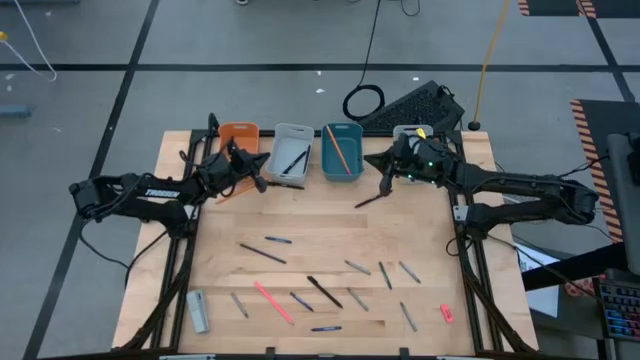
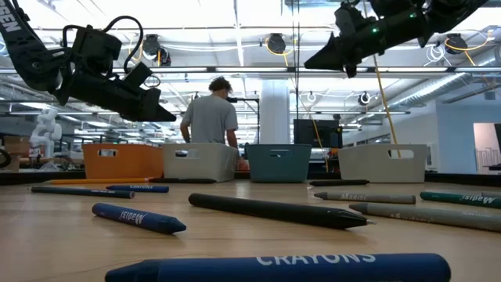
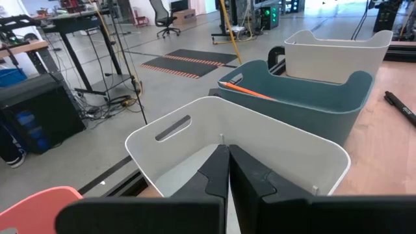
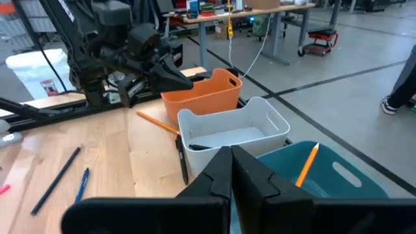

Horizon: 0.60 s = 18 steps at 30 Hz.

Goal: Sort crayons/erasers/pens/pencils in bins
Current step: Remove the orange pencil from the blue bin

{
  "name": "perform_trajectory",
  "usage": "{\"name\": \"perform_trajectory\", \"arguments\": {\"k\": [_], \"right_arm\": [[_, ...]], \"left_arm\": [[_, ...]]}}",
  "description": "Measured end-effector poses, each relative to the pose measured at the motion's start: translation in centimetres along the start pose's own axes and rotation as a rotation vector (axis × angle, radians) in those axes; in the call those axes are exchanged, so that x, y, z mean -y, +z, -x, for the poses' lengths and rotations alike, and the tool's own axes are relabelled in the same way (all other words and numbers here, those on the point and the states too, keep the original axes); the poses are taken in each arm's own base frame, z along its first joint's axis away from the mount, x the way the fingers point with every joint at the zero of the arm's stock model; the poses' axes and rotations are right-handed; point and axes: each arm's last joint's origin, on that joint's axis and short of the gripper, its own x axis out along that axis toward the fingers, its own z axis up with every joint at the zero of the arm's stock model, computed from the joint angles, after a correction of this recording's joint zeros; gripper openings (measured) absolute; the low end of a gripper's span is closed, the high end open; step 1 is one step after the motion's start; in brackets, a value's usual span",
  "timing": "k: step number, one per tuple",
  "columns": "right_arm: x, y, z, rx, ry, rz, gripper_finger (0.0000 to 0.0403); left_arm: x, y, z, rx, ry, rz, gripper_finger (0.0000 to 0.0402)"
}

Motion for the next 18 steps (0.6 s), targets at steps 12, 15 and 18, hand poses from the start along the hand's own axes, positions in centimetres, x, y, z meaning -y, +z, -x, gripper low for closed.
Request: {"name": "perform_trajectory", "arguments": {"k": [12, 15, 18], "right_arm": [[0.1, -1.6, 1.7, 0.053, 0.002, -0.050, 0.0000], [0.1, -1.5, 1.7, 0.073, 0.004, -0.050, 0.0000], [0.1, -1.5, 1.7, 0.084, 0.006, -0.034, 0.0000]], "left_arm": [[0.0, 0.0, 0.0, 0.001, -0.002, -0.014, 0.0017], [0.0, 0.0, 0.0, 0.001, -0.003, -0.014, 0.0017], [0.0, 0.0, 0.0, 0.002, -0.007, -0.014, 0.0017]]}}
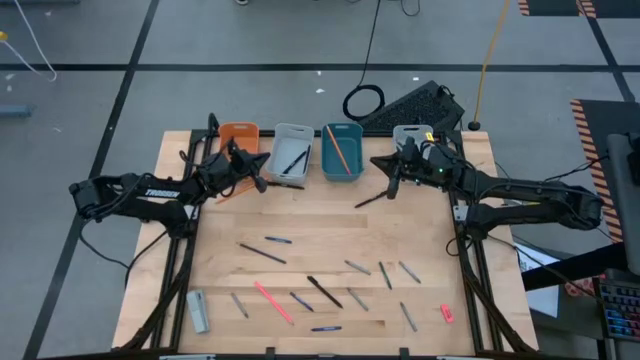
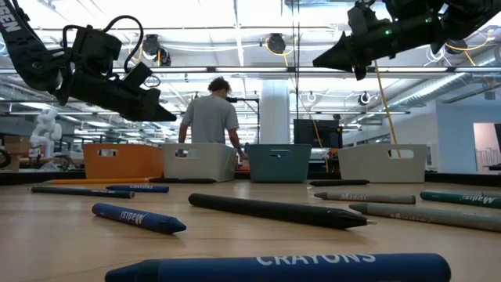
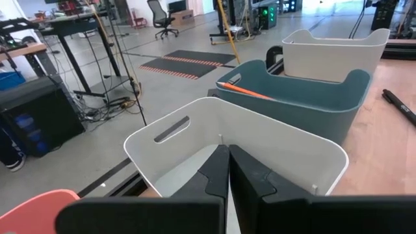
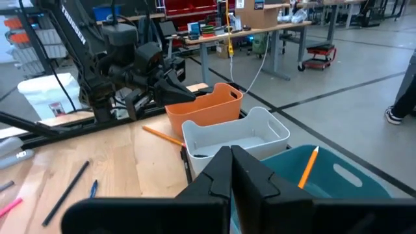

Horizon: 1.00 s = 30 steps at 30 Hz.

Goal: Sort crayons/erasers/pens/pencils in bins
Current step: Remove the orange pencil from the blue bin

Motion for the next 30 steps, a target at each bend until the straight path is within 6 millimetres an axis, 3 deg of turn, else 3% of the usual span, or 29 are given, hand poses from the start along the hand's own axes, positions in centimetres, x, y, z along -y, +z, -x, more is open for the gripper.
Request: {"name": "perform_trajectory", "arguments": {"k": [21, 30], "right_arm": [[0.0, 0.5, 0.0, 0.052, 0.003, 0.003, 0.0000], [-0.1, 1.0, -1.4, 0.042, 0.001, 0.003, 0.0000]], "left_arm": [[0.0, 0.2, 0.0, 0.025, -0.005, 0.000, 0.0017], [0.0, 0.3, 0.0, 0.036, -0.005, 0.000, 0.0017]]}}
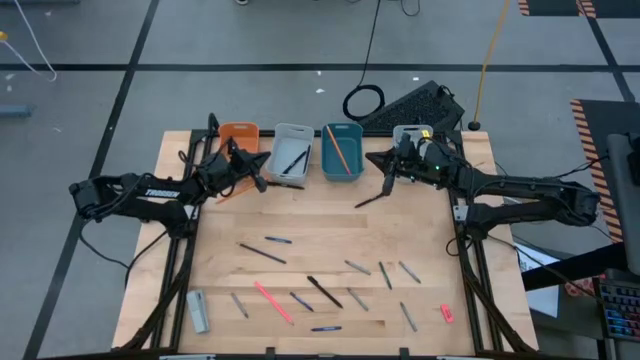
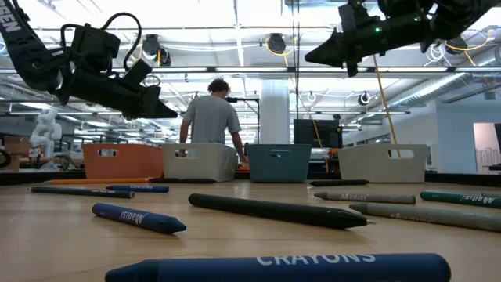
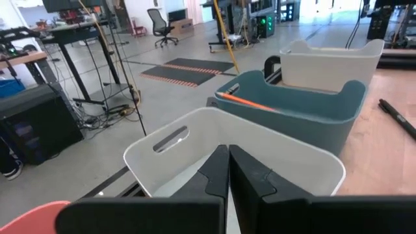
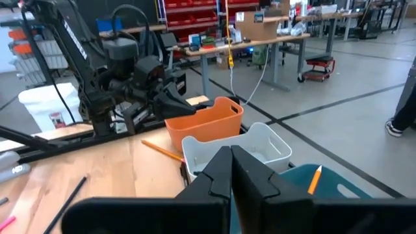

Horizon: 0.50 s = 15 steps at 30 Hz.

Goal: Sort crayons/erasers/pens/pencils in bins
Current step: Remove the orange pencil from the blue bin

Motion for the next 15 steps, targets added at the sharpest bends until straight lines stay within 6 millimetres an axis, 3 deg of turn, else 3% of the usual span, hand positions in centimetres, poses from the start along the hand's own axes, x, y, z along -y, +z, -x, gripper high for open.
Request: {"name": "perform_trajectory", "arguments": {"k": [15], "right_arm": [[1.2, 1.0, -3.2, -0.061, -0.126, -0.006, 0.0000]], "left_arm": [[-0.1, 0.7, 0.0, 0.066, 0.009, -0.024, 0.0017]]}}
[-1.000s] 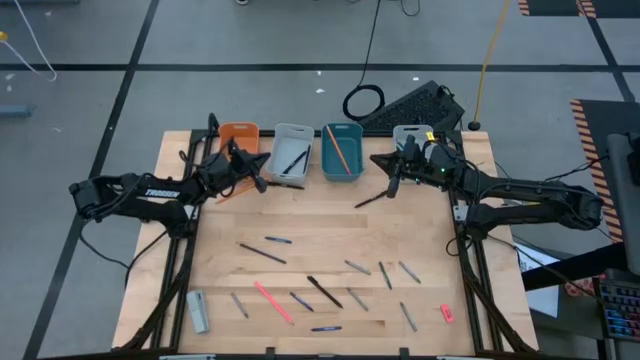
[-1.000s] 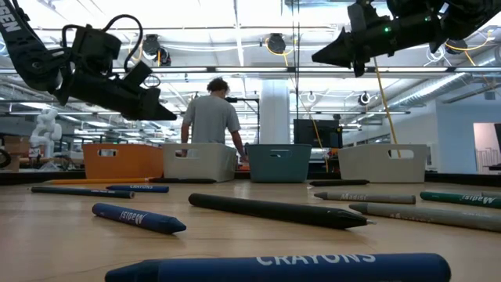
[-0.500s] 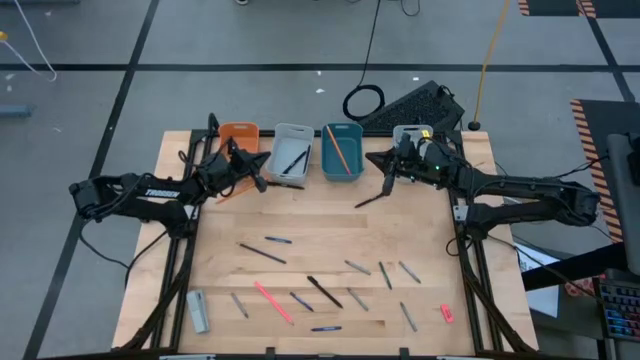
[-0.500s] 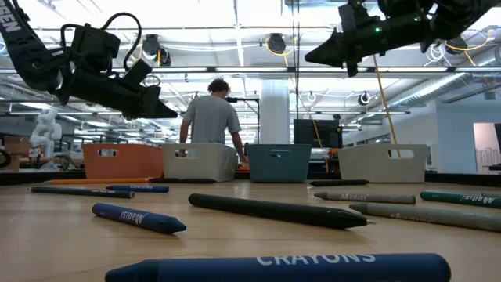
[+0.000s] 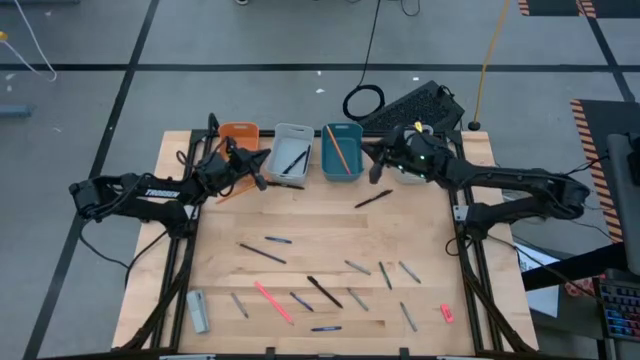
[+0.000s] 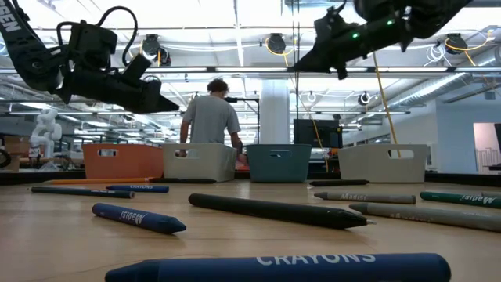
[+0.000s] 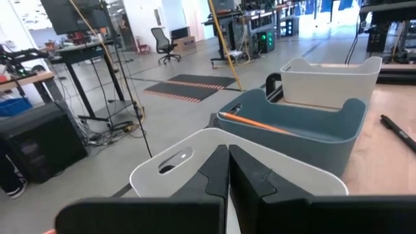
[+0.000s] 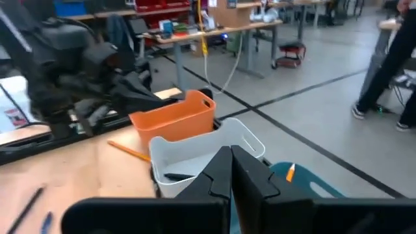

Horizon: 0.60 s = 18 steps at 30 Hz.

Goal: Sort crayons/erasers/pens/pencils in bins
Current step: Remove the orange pencil from the blue bin

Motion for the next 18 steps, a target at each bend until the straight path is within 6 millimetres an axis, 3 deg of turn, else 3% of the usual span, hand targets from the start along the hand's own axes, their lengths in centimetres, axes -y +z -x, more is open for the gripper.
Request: {"name": "perform_trajectory", "arguments": {"k": [8, 18], "right_arm": [[1.4, -0.2, -3.9, -0.186, -0.082, -0.022, 0.0000], [2.8, -1.7, -6.8, -0.294, -0.143, -0.110, 0.0000]], "left_arm": [[0.0, 0.1, 0.0, 0.005, 0.001, -0.002, 0.0017], [0.0, 0.2, 0.0, 0.016, 0.002, -0.020, 0.0017]]}}
